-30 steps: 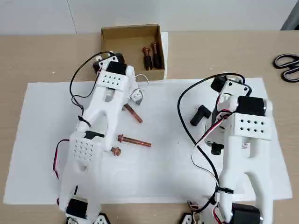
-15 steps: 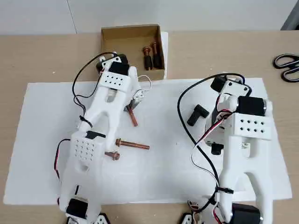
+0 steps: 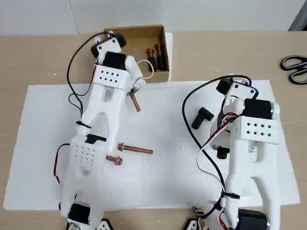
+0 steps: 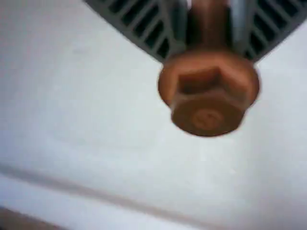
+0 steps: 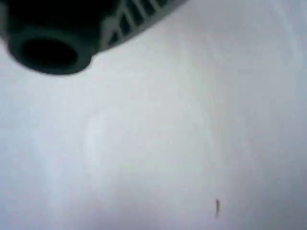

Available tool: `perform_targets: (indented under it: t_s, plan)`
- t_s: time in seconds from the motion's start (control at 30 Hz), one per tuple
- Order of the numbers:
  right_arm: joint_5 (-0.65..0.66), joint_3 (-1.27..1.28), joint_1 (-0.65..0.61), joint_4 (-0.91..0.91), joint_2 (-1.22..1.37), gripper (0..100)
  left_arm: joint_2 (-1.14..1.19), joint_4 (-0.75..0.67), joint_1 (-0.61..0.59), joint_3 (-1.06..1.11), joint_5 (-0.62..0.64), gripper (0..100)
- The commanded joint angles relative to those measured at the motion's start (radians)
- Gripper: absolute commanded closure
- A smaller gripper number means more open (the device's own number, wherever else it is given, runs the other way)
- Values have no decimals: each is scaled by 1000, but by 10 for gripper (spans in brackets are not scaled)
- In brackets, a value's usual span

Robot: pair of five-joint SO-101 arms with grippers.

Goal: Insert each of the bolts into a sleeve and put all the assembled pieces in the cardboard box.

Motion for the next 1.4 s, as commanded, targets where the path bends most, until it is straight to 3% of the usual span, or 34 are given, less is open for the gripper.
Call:
perform_targets:
  t_s: [0.0, 0.23, 0.5, 1.37]
  plan:
    - [15, -8, -1, 13, -35, 995, -147, 20, 2, -35, 0, 994]
    - [9, -9, -136, 18, -50, 995, -334, 21, -2, -33, -51, 994]
    - [9, -2, -300, 12, -406, 995, -582, 21, -3, 79, -101, 994]
    - [14, 155, -314, -39, -796, 996, -1347, 2, -3, 909, -101, 994]
